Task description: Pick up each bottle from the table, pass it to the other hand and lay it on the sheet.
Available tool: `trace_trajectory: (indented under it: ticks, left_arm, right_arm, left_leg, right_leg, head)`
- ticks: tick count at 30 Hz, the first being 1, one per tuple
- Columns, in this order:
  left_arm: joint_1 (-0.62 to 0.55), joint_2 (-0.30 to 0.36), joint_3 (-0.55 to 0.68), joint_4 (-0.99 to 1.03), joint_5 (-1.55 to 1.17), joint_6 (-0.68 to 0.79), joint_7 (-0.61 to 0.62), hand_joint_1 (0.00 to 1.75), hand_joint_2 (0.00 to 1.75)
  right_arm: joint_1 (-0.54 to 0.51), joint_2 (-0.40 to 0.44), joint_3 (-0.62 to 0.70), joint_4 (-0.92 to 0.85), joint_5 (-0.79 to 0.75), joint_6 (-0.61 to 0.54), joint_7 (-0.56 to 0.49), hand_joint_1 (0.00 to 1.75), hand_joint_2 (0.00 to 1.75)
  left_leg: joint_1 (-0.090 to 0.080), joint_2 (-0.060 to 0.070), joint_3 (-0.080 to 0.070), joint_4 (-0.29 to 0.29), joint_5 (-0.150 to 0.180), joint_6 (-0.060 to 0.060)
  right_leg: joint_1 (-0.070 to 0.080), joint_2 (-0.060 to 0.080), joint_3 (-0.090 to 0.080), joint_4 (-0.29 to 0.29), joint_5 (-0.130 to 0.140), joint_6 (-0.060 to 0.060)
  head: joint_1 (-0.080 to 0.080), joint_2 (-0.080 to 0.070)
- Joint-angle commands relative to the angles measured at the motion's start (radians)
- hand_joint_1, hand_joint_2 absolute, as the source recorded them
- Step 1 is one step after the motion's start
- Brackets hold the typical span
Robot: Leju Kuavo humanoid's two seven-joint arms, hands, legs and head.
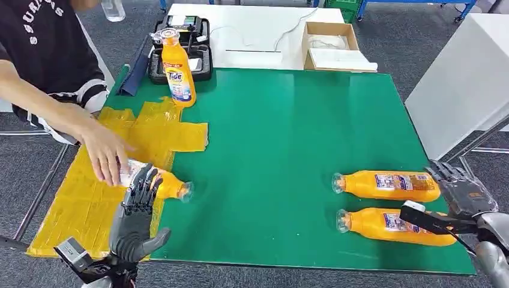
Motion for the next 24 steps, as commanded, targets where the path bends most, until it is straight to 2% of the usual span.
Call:
trace_trajectory:
  ticks: [1, 5, 12, 20, 24]
  left_arm:
    - [-0.038, -0.012, 0.017, 0.09, 0.018, -0.003, 0.003, 0.0, 1.75]
    - [-0.046, -0.018, 0.019, 0.118, 0.026, -0.002, 0.016, 0.0, 1.75]
    - [-0.073, -0.021, 0.003, 0.163, 0.016, 0.011, 0.021, 0.0, 1.75]
    - [-0.079, -0.021, 0.002, 0.176, 0.016, 0.016, 0.024, 0.0, 1.75]
    - [-0.09, -0.026, 0.003, 0.196, 0.023, 0.019, 0.025, 0.0, 1.75]
  right_arm:
    - [-0.108, 0.061, 0.076, 0.235, 0.04, -0.043, -0.003, 0.0, 1.75]
    - [-0.163, 0.1, 0.118, 0.303, 0.082, -0.094, 0.01, 0.0, 1.75]
    - [-0.322, 0.146, 0.181, 0.449, 0.119, -0.134, 0.021, 0.0, 1.75]
    - [-0.35, 0.158, 0.2, 0.498, 0.129, -0.148, 0.02, 0.0, 1.75]
    - [-0.411, 0.188, 0.236, 0.58, 0.157, -0.158, 0.03, 0.0, 1.75]
  left_leg:
    - [0.001, 0.001, 0.006, -0.003, 0.0, -0.001]
    - [0.001, 0.002, 0.006, -0.003, 0.0, -0.001]
    - [0.001, 0.003, 0.005, -0.002, 0.0, 0.0]
    - [0.0, 0.002, 0.004, -0.001, 0.001, 0.0]
    - [0.0, 0.004, 0.006, -0.002, 0.0, 0.0]
  right_leg:
    - [0.0, 0.003, 0.007, -0.004, 0.0, 0.0]
    - [0.001, 0.004, 0.007, -0.005, 0.001, 0.0]
    - [0.001, 0.005, 0.005, -0.003, 0.001, 0.0]
    - [0.0, 0.003, 0.004, -0.002, 0.001, 0.0]
    - [0.0, 0.006, 0.006, -0.002, 0.001, 0.001]
  head:
    - [0.0, 0.0]
    - [0.0, 0.0]
    - [0.0, 0.0]
    - [0.0, 0.0]
    - [0.0, 0.0]
